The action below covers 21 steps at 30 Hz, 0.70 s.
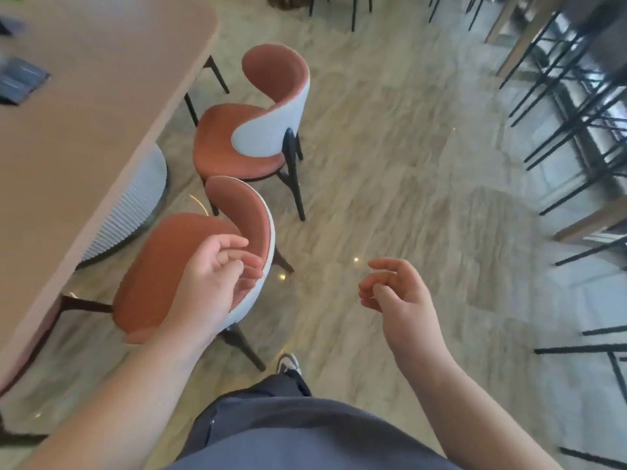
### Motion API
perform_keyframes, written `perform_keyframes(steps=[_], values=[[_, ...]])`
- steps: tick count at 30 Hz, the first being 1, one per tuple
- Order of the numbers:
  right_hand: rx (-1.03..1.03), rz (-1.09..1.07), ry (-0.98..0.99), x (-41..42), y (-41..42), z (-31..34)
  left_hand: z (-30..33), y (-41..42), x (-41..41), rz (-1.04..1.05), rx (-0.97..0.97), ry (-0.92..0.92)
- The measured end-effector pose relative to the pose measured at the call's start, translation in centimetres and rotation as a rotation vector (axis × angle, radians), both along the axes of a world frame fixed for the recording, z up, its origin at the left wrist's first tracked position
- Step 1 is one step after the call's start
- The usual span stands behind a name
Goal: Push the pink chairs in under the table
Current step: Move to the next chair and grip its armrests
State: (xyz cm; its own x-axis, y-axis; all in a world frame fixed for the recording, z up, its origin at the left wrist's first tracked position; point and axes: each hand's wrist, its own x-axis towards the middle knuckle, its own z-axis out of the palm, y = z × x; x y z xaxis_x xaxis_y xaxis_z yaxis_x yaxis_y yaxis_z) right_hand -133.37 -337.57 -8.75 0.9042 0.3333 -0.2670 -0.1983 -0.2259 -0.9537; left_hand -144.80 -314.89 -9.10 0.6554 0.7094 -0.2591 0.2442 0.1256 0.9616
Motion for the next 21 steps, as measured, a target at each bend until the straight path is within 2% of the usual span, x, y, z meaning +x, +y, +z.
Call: perform_keyframes(steps=[7,14,21], values=[[-0.085,0.241,-0.054,5.0,12.0,-0.9,-2.3,7.6,-3.9,0.297,0.064,0.011],[-0.283,0.522,-0.116,7.5,22.9,-3.6,-7.6,13.5,-8.0,0.555,-0.087,0.152],[-0.496,0.652,-0.112,9.8,30.9,-9.1,-11.6,13.1,-10.6,0.775,-0.256,0.294]])
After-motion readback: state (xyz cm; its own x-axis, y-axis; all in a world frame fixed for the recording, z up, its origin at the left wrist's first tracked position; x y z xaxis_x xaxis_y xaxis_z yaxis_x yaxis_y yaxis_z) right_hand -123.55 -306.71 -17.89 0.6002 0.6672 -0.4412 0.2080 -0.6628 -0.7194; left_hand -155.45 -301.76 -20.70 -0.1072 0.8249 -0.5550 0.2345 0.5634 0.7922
